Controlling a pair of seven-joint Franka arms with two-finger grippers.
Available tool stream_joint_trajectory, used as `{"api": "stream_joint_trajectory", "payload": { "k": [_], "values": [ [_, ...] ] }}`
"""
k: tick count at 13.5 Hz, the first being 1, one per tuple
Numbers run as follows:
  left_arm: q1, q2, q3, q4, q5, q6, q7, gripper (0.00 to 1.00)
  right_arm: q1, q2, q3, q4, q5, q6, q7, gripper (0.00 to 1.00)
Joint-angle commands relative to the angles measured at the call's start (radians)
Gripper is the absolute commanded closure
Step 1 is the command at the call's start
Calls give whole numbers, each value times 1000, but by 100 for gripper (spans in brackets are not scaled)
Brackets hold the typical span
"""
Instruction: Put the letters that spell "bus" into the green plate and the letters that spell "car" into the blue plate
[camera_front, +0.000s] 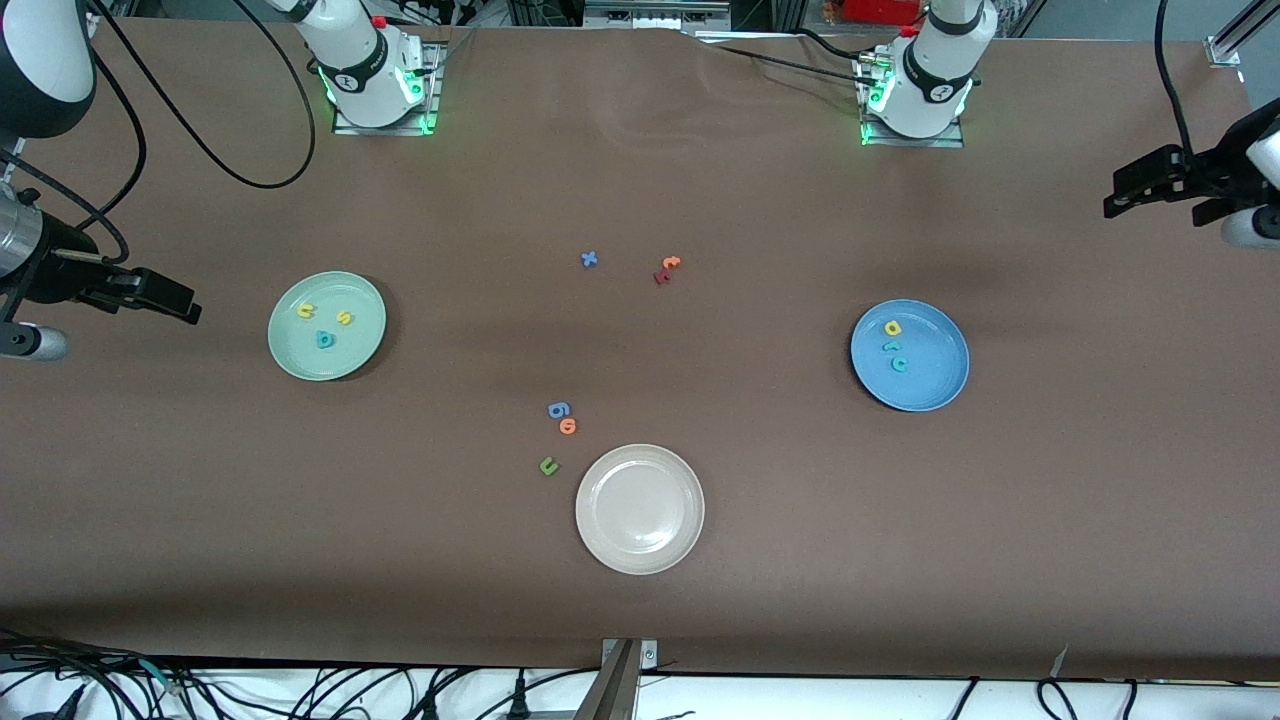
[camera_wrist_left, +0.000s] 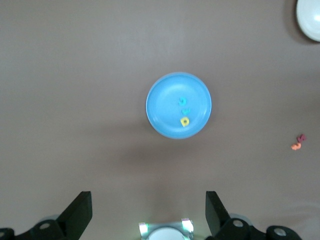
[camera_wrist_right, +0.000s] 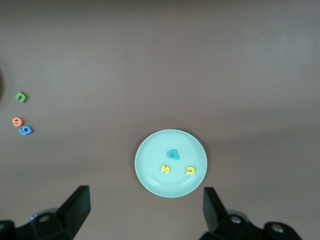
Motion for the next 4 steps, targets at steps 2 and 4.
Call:
{"api": "stream_joint_trajectory", "payload": {
  "k": [2,4],
  "values": [
    [6,-10,0,-5,7,39,41,0,-9,-8,10,-7,-9,-7,18,0],
    [9,-4,-5,-8,7,36,39,0,-9,-8,10,-7,-9,-7,19,0]
  ]
}}
